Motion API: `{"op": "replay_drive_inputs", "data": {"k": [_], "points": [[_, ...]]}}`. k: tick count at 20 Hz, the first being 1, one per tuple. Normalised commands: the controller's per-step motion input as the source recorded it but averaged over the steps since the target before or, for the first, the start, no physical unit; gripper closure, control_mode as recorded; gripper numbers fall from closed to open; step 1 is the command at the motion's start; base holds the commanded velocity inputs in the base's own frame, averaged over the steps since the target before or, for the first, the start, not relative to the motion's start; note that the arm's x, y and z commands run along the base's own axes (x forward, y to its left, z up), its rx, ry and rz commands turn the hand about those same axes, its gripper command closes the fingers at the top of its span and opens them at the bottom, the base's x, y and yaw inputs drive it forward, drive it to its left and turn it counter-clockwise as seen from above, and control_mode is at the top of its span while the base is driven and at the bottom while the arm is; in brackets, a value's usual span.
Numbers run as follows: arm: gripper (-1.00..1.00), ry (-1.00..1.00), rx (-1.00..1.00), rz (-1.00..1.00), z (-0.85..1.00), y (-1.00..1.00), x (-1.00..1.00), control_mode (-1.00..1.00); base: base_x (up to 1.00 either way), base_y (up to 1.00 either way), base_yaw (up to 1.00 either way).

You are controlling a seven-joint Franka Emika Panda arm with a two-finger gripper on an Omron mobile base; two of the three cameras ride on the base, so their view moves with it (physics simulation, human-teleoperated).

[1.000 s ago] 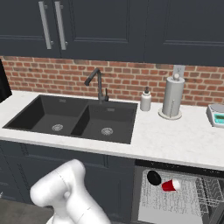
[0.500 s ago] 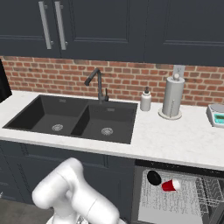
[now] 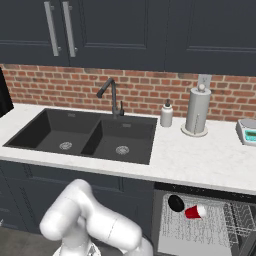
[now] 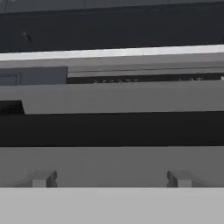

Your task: Pick up the cup and bowl from the counter, place them in the dishwasher, and close the dishwasher door.

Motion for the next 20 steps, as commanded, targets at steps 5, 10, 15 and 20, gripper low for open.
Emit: {"op": "replay_drive_inputs", "data": {"k": [5, 10, 15, 20], "points": [[-1.00, -0.29, 0.00, 0.00, -0.30, -0.30, 0.70, -1.00, 0.00, 0.00, 0.00], [-1.00, -0.34, 0.00, 0.02, -0.07, -0.26, 0.66, -1.00, 0.00, 0.00, 0.00], [-1.00, -0.33, 0.00, 0.03, 0.03, -0.21, 0.68, -1.00, 0.00, 0.00, 0.00], [-1.00, -0.10, -0.02, 0.04, 0.19, -0.07, 0.81, -1.00, 0.00, 0.00, 0.00]]}}
